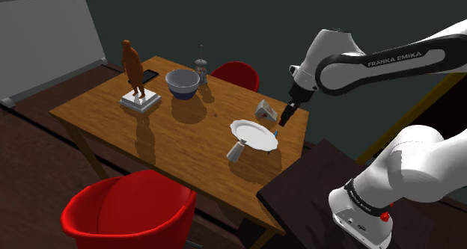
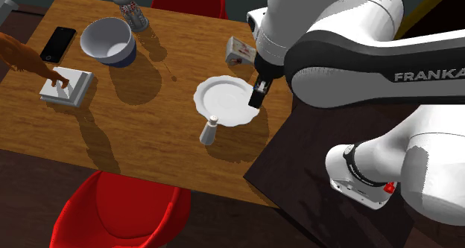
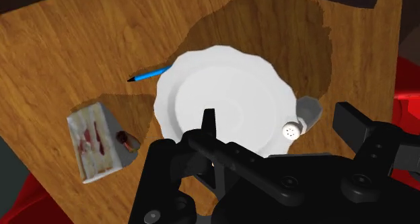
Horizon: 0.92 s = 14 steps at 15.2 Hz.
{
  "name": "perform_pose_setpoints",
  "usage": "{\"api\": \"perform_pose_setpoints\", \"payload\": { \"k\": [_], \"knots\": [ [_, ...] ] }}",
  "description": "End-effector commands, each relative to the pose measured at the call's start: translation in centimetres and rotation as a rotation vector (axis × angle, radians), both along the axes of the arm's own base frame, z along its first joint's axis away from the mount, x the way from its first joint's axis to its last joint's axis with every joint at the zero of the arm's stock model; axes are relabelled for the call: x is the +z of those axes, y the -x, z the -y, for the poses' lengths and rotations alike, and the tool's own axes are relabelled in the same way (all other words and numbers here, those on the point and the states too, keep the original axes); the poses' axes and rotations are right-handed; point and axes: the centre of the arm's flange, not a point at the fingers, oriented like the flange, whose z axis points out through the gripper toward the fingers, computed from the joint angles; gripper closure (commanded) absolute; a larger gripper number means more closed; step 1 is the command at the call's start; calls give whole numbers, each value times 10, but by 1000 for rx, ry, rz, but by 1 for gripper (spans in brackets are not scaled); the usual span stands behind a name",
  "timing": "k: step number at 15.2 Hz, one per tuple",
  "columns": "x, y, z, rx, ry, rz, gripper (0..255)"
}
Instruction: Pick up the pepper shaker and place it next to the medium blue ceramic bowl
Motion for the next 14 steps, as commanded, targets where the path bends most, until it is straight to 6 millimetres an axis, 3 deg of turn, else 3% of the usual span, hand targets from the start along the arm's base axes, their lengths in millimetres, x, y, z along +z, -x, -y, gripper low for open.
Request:
{"api": "perform_pose_setpoints", "payload": {
  "k": [1, 11, 14],
  "knots": [
    [-16, -11, -8, 26, -25, 30, 0],
    [-106, -58, -68, 163, -148, 149, 0],
    [-119, -61, -73, 167, -152, 153, 0]
  ]
}}
